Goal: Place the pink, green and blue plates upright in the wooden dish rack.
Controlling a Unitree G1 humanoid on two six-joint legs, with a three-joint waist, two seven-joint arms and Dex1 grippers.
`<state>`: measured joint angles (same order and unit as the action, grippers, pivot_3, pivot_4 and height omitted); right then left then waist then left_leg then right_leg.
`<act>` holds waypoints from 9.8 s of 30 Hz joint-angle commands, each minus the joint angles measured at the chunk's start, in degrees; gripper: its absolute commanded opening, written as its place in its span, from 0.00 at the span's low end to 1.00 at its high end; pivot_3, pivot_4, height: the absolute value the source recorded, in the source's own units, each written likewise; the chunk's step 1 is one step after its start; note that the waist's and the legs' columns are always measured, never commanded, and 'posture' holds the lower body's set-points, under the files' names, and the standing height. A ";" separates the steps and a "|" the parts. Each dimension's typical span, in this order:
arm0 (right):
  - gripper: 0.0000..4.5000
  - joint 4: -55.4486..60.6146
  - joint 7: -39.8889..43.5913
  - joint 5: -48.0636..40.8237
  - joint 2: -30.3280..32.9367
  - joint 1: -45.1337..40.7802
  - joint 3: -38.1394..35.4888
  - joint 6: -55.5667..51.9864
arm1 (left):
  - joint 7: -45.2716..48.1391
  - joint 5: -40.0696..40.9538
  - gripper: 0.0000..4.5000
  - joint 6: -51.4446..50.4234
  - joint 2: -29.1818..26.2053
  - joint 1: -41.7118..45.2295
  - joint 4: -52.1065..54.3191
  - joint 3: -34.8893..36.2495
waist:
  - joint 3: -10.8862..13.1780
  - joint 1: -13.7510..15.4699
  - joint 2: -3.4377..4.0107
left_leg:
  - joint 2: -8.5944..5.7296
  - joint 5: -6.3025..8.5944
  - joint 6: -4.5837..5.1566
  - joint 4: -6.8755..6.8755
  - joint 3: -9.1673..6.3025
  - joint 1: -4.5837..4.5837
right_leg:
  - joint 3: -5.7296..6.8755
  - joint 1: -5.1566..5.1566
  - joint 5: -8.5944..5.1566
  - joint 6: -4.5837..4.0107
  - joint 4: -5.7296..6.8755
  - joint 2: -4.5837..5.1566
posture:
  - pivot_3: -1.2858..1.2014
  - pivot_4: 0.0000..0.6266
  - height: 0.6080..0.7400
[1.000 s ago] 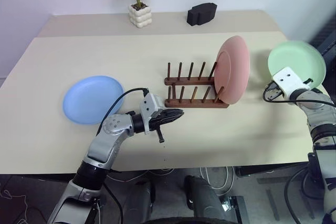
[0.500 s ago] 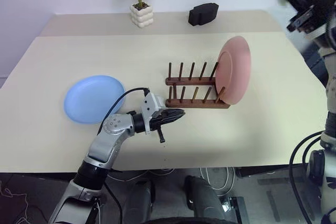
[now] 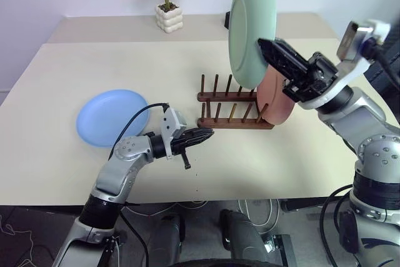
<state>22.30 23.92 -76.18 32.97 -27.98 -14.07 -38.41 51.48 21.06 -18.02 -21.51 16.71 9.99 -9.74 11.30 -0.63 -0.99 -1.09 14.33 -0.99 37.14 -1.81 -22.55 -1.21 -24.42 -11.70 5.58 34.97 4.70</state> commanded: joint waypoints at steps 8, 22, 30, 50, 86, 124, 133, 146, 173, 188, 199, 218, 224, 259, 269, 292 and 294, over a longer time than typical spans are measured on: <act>0.00 -0.60 -3.59 -3.79 -2.22 2.34 -2.15 -1.13 | -0.29 1.37 0.04 0.10 -0.46 0.15 2.32 0.64 | 0.00 -0.03 0.00 | 0.01 0.00 0.00 -0.01 0.03 -0.01 | 0.01 0.00 -0.01 0.00 -0.01 -0.03 | 0.52 0.24 0.97; 0.00 -4.89 -6.20 -0.56 -4.97 3.29 -1.28 -3.29 | -0.57 1.02 0.04 0.51 -0.41 0.09 2.28 0.32 | 0.00 -0.05 0.00 | 0.00 0.00 0.00 -0.01 0.02 -0.04 | 0.02 -0.03 -0.01 0.00 -0.01 -0.03 | 0.52 0.24 0.97; 0.15 -4.57 -6.20 -0.89 -5.33 3.27 -1.56 -4.81 | -0.71 0.84 0.04 0.73 -0.43 0.02 2.24 0.17 | 0.00 -0.06 0.00 | 0.01 0.00 0.00 -0.01 0.02 -0.06 | 0.02 -0.04 -0.01 0.01 -0.03 -0.03 | 0.52 0.24 0.97; 0.99 0.20 -0.17 11.37 1.84 -3.47 -0.41 -2.91 | -0.78 0.71 0.04 1.07 -0.42 0.24 1.80 0.15 | 0.00 -0.05 0.00 | 0.00 0.00 0.00 -0.01 0.01 -0.17 | 0.04 -0.13 -0.01 0.01 -0.07 -0.03 | 0.52 0.24 0.97; 1.00 -5.34 22.45 64.15 -5.08 -12.49 32.13 23.30 | -42.81 -2.45 0.80 -42.20 -12.41 4.00 -8.99 38.37 | 0.02 -0.14 -0.25 | -0.10 -0.05 -0.11 0.00 -0.12 -0.59 | 0.22 -0.62 0.16 0.24 0.11 -0.02 | 0.52 0.24 0.97; 0.88 -25.42 6.96 98.41 -13.24 -19.37 38.58 51.25 | -41.82 3.61 0.00 -27.11 -4.52 24.38 13.91 25.59 | 0.06 -0.36 -0.62 | -0.22 -0.20 -0.36 -0.02 -0.12 -0.76 | 0.22 -0.81 0.32 0.27 0.16 -0.06 | 0.52 0.24 0.97; 0.01 -26.46 7.53 98.93 -13.78 -18.78 38.41 51.68 | -42.09 6.44 0.00 -27.69 -4.19 25.58 13.82 27.26 | 0.06 -0.41 -0.62 | -0.21 -0.20 -0.36 -0.02 -0.13 -0.75 | 0.22 -0.81 0.32 0.27 0.17 -0.07 | 0.52 0.24 0.97; 0.00 -27.09 6.37 100.39 -13.82 -19.18 38.09 53.56 | -44.21 15.19 0.44 -24.49 -1.66 26.83 14.19 36.29 | 0.06 -0.40 -0.62 | -0.21 -0.21 -0.39 0.00 -0.14 -0.75 | 0.22 -0.81 0.33 0.27 0.19 -0.07 | 0.52 0.24 0.97; 0.00 0.70 0.35 27.70 -23.71 -13.44 9.39 5.09 | -19.72 16.43 0.99 -14.94 -11.80 -9.97 16.76 25.97 | 0.06 -0.57 -0.60 | 0.00 -0.20 -0.37 -0.09 -0.12 -0.68 | 0.19 -0.77 0.24 -0.02 0.19 0.04 | 0.52 0.24 0.97; 0.00 3.55 -16.91 8.30 -22.84 -8.85 5.06 -8.69 | -14.75 12.48 0.99 -13.21 -10.75 -8.82 15.72 14.84 | 0.10 -0.43 -0.48 | -0.02 -0.21 -0.34 -0.03 -0.04 -0.73 | 0.14 -0.86 0.27 0.01 0.24 -0.14 | 0.52 0.24 0.97; 0.00 2.09 -25.39 2.09 -24.11 -6.59 5.16 -8.37 | -15.14 12.04 0.99 -12.95 -10.27 -9.21 16.56 15.55 | 0.10 -0.42 -0.48 | -0.01 -0.21 -0.34 -0.03 -0.05 -0.73 | 0.14 -0.85 0.28 0.03 0.24 -0.15 | 0.52 0.24 0.97; 0.00 1.86 -26.02 1.44 -22.66 -7.46 6.97 -6.61 | -15.66 10.65 0.99 -11.23 -9.85 -9.38 16.17 15.60 | 0.10 -0.39 -0.48 | -0.01 -0.21 -0.33 -0.02 -0.05 -0.73 | 0.14 -0.83 0.26 0.00 0.23 -0.15 | 0.52 0.24 0.97; 0.00 1.87 -25.93 1.46 -23.03 -8.27 7.11 -5.74 | -15.57 10.41 0.99 -11.11 -9.66 -9.41 16.15 15.74 | 0.10 -0.40 -0.49 | -0.01 -0.21 -0.33 -0.02 -0.05 -0.73 | 0.14 -0.83 0.25 -0.01 0.22 -0.15 | 0.52 0.24 0.97; 0.77 -0.05 -35.14 -2.91 -24.53 -6.48 7.60 -6.91 | -16.17 10.56 1.00 -11.59 -9.94 -10.41 16.89 16.04 | 0.10 -0.42 -0.48 | 0.01 -0.21 -0.32 -0.03 -0.06 -0.73 | 0.14 -0.83 0.25 -0.02 0.21 -0.15 | 0.52 0.24 0.97; 0.98 1.18 -31.14 1.30 -19.69 -7.79 7.95 -7.44 | -15.95 10.80 1.00 -11.82 -9.78 -10.25 16.66 15.53 | 0.10 -0.38 -0.48 | 0.00 -0.21 -0.32 -0.03 -0.06 -0.74 | 0.14 -0.83 0.24 -0.03 0.19 -0.15 | 0.52 0.24 0.97; 0.98 -2.42 6.46 12.32 13.85 1.19 -16.07 0.73 | -14.73 9.04 1.00 -9.69 -7.82 -6.88 11.38 13.53 | 0.06 1.32 -0.55 | -0.08 -0.11 -0.16 0.06 -0.03 -0.83 | 0.18 -0.66 0.18 0.01 -0.15 -0.08 | 0.52 0.24 0.97; 0.98 -7.53 11.62 15.07 15.33 7.65 -21.37 3.61 | -14.81 8.09 1.00 -8.33 -7.51 -6.22 9.30 13.82 | 0.05 1.30 -0.54 | -0.04 -0.05 -0.06 0.04 -0.05 -0.67 | 0.29 -0.29 0.22 -0.01 -0.54 -0.14 | 0.52 0.24 0.97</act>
<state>17.10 31.33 -63.03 47.77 -21.89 -31.53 -37.18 36.47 29.88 -28.32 -29.20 9.61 19.28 3.21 11.35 0.68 -1.53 -1.13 14.29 -1.03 37.18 -1.84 -23.20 -0.94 -24.64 -11.46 5.58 34.33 4.57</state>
